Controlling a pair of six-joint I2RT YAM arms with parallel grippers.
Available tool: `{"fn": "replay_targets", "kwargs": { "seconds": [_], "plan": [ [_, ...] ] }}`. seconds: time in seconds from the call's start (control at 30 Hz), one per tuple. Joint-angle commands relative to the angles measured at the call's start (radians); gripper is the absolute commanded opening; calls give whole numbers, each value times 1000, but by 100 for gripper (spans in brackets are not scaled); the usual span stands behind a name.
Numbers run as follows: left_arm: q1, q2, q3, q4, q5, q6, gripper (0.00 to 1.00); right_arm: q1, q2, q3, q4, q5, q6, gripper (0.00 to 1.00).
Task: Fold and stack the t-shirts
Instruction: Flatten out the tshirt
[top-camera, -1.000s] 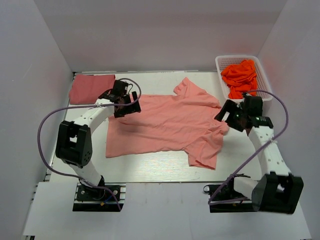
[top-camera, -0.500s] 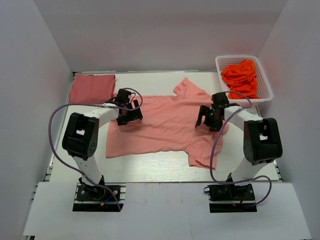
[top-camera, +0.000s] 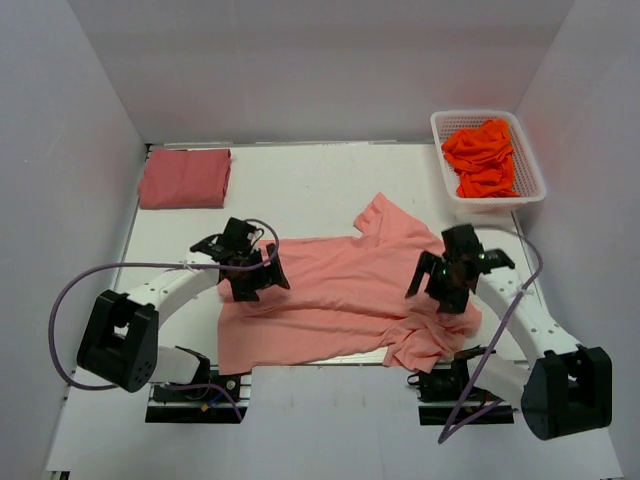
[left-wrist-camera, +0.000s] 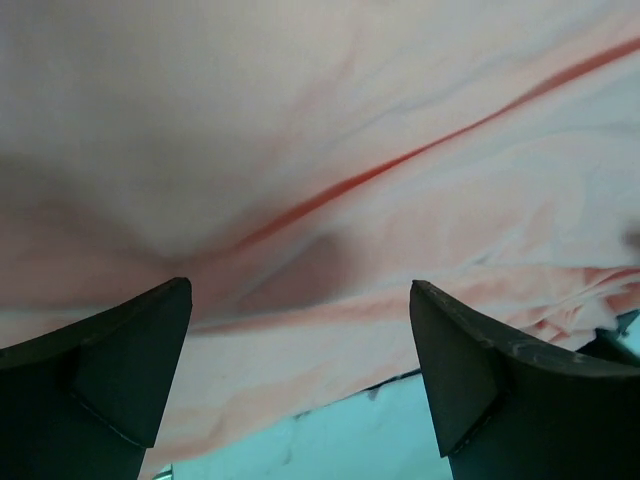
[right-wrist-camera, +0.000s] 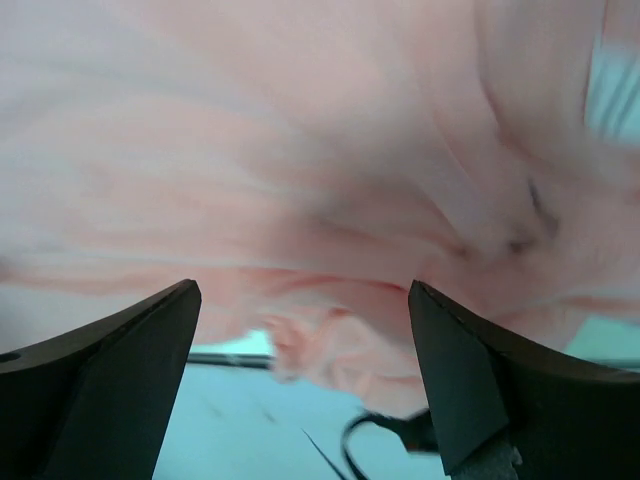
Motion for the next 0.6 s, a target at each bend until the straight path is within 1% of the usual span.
{"fn": "replay_targets", "kwargs": {
  "seconds": [0.0, 0.03, 0.07, 0.1, 0.13, 0.17, 0.2, 0.23, 0.27, 0.3, 0.33, 0.37, 0.4, 0.43, 0.47, 0.5, 0.53, 0.57],
  "plan": [
    [5, -64, 186, -114, -122, 5, 100, 39, 17, 289, -31, 44, -76, 90],
    [15, -51, 229, -124, -221, 14, 100, 47, 72, 377, 1, 55, -106, 90],
    [26, -37, 302, -124, -268, 24, 100, 53, 100, 416, 19, 67, -126, 90],
    [35, 10, 340, -153, -306, 24, 100, 71, 197, 521, 42, 102, -147, 90],
    [35, 44, 383, -182, -355, 15, 100, 79, 238, 560, 88, 118, -182, 90],
    [35, 83, 474, -219, -476, -19, 100, 91, 362, 595, 101, 145, -201, 90],
    [47, 159, 513, -304, -526, -43, 100, 102, 406, 720, 114, 164, -256, 90],
    [61, 193, 544, -340, -610, -68, 100, 106, 452, 764, 111, 190, -262, 90],
    [75, 222, 577, -363, -642, -96, 100, 110, 497, 807, 111, 255, -270, 90],
    [116, 244, 578, -363, -653, -110, 100, 107, 632, 943, 99, 276, -293, 90],
    [142, 280, 569, -343, -637, -110, 100, 106, 676, 987, 98, 299, -307, 89],
    [171, 299, 569, -324, -618, -110, 100, 99, 766, 1080, 87, 326, -315, 89],
    [225, 317, 558, -305, -583, -110, 100, 97, 857, 1190, 73, 334, -324, 88],
    [247, 337, 558, -290, -583, -119, 100, 97, 943, 1234, 61, 348, -342, 88],
    [264, 374, 568, -279, -583, -119, 100, 102, 982, 1324, 52, 378, -365, 88],
    [287, 390, 569, -267, -583, -119, 100, 96, 1018, 1368, 52, 383, -371, 88],
    [296, 405, 581, -233, -571, -108, 100, 97, 1114, 1465, 49, 386, -380, 88],
    [296, 420, 581, -219, -571, -108, 100, 91, 1141, 1490, 53, 382, -387, 88]
  ]
}}
